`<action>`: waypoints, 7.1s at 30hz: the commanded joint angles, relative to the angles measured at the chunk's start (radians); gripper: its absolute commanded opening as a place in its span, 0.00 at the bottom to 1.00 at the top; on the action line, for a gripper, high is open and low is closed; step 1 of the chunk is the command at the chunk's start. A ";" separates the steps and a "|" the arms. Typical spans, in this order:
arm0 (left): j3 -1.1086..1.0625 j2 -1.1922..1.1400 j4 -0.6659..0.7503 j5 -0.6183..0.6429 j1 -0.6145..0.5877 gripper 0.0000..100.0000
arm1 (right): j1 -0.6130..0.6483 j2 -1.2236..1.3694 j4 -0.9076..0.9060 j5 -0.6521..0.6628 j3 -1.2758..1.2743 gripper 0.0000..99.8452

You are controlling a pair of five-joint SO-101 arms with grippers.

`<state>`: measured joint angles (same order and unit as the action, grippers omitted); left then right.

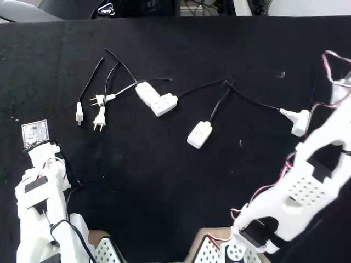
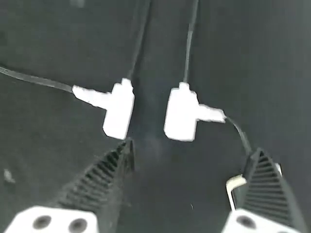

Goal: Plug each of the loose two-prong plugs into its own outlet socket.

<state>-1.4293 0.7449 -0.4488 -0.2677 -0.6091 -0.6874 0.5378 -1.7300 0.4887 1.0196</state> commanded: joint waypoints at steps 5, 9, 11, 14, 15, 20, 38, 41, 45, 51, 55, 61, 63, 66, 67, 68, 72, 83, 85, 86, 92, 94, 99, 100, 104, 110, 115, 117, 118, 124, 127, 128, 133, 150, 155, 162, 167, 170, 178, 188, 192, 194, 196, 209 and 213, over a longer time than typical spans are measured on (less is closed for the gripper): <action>0.005 0.012 0.015 0.006 -0.005 0.03 | 0.087 -0.113 -0.037 -0.055 -0.041 0.33; 0.005 0.012 0.017 0.006 -0.005 0.03 | 0.178 -0.275 -0.037 -0.055 -0.282 0.33; 0.005 0.012 0.017 0.006 -0.005 0.03 | 0.253 -0.386 -0.034 -0.055 -0.435 0.33; 0.005 0.012 0.017 0.006 -0.005 0.03 | 0.399 -0.522 -0.006 -0.055 -0.659 0.33; 0.005 0.012 0.017 0.006 -0.005 0.03 | 0.453 -0.556 0.017 -0.058 -0.734 0.33; 0.005 0.012 0.017 0.006 -0.007 0.03 | 0.697 -0.645 0.242 -0.180 -1.081 0.33; 0.005 0.012 0.017 0.006 -0.007 0.03 | 0.888 -0.613 0.832 -0.701 -1.541 0.33; 0.005 0.012 0.017 0.006 -0.007 0.03 | 0.888 -0.526 0.830 -0.727 -1.537 0.33; 0.005 0.012 0.017 0.006 -0.007 0.03 | 0.885 -0.423 0.807 -0.717 -1.501 0.33; 0.005 0.012 0.017 0.006 -0.007 0.03 | 0.888 -0.389 0.736 -0.635 -1.405 0.11; 0.005 0.012 0.017 0.006 -0.007 0.03 | 0.882 -0.394 0.724 -0.594 -1.377 0.02; 0.005 0.012 0.017 0.006 -0.007 0.03 | 0.890 -0.588 0.591 -0.525 -1.412 0.01; 0.005 0.012 0.017 0.006 -0.007 0.03 | 0.910 -0.702 0.549 -0.463 -1.446 0.01; 0.005 0.012 0.017 0.006 -0.007 0.03 | 0.967 -0.885 0.460 -0.310 -1.535 0.01; 0.005 0.012 0.017 0.006 -0.007 0.03 | 0.993 -0.946 0.425 -0.258 -1.567 0.01; 0.005 0.012 0.017 0.006 -0.007 0.03 | 1.017 -1.007 0.390 -0.207 -1.600 0.01; 0.005 0.012 0.017 0.006 -0.007 0.03 | 1.111 -1.244 0.279 -0.048 -1.698 0.01; 0.005 0.012 0.017 0.006 -0.007 0.03 | 1.484 -1.273 0.477 -0.115 -1.933 0.01; 0.005 0.012 0.017 0.006 -0.007 0.03 | 1.531 -1.213 0.517 -0.112 -1.931 0.01; 0.005 0.012 0.017 0.006 -0.007 0.03 | 1.544 -1.181 0.535 -0.097 -1.929 0.01; 0.005 0.012 0.017 0.006 -0.007 0.03 | 1.499 -0.970 0.634 -0.055 -1.873 0.03; 0.012 0.012 0.015 0.003 -0.002 0.03 | 1.487 -0.920 0.601 -0.074 -1.824 0.11; 0.013 0.012 0.014 0.002 0.001 0.03 | 1.485 -0.906 0.493 -0.123 -1.718 0.33; 0.013 0.012 0.012 0.002 0.001 0.03 | 1.481 -0.921 0.468 -0.124 -1.702 0.33; 0.015 0.012 0.012 0.000 0.008 0.03 | 1.353 -1.021 0.416 -0.118 -1.666 0.30; 0.159 0.014 -0.232 0.000 0.039 0.10 | 0.984 -1.171 0.430 -0.126 -1.695 0.29; 0.527 0.012 -0.635 0.000 0.058 0.18 | 0.744 -1.179 0.624 -0.218 -1.879 0.29; 0.673 0.008 -0.813 -0.018 0.119 0.18 | 0.692 -1.170 0.713 -0.290 -1.965 0.29; 0.731 0.003 -0.899 -0.066 0.171 0.18 | 0.671 -1.167 0.746 -0.319 -2.002 0.29; 0.700 0.000 -1.073 -0.356 0.648 0.18 | 0.546 -1.159 0.786 -0.377 -2.064 0.29; 0.567 0.000 -0.919 -0.356 0.780 0.18 | 0.502 -1.159 0.789 -0.379 -2.068 0.29; 0.522 0.000 -0.859 -0.354 0.802 0.18 | 0.497 -1.159 0.789 -0.379 -2.071 0.29; 0.395 -0.002 -0.631 -0.344 0.885 0.18 | 0.496 -1.158 0.789 -0.379 -2.074 0.29; 0.495 -0.368 -0.486 -0.189 1.136 0.25 | 0.494 -1.158 0.818 -0.381 -2.087 0.29; 0.631 -0.519 -0.427 -0.160 1.061 0.25 | 0.494 -1.158 0.816 -0.377 -2.087 0.29; 0.828 -0.605 -0.439 -0.075 0.983 0.25 | 0.494 -1.158 0.816 -0.373 -2.087 0.29; 0.938 -0.617 -0.430 -0.020 0.989 0.25 | 0.494 -1.158 0.816 -0.373 -2.087 0.29; 0.969 -0.660 -0.351 -0.002 0.977 0.25 | 0.494 -1.158 0.816 -0.373 -2.089 0.29; 1.095 -0.872 -0.230 0.149 0.845 0.25 | 0.494 -1.158 0.816 -0.374 -2.089 0.29; 1.280 -0.872 -0.626 -0.068 0.832 0.25 | 0.494 -1.158 0.822 -0.373 -2.098 0.29; 1.265 -0.888 -0.634 -0.245 0.837 0.25 | 0.494 -1.158 0.822 -0.373 -2.098 0.29; 1.244 -0.916 -0.580 -0.292 0.855 0.26 | 0.494 -1.158 0.822 -0.373 -2.098 0.29; 1.244 -0.953 -0.545 -0.319 0.877 0.26 | 0.494 -1.158 0.822 -0.373 -2.098 0.29; 1.222 -0.933 -0.626 -0.288 0.949 0.02 | 0.494 -1.158 0.822 -0.373 -2.101 0.29; 1.182 -0.798 -0.741 -0.298 0.944 0.03 | 0.494 -1.158 0.822 -0.373 -2.100 0.29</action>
<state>-0.2371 -0.1849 -1.1254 -0.5669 0.3284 -0.1749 -0.6099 -0.9214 0.1189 -1.0840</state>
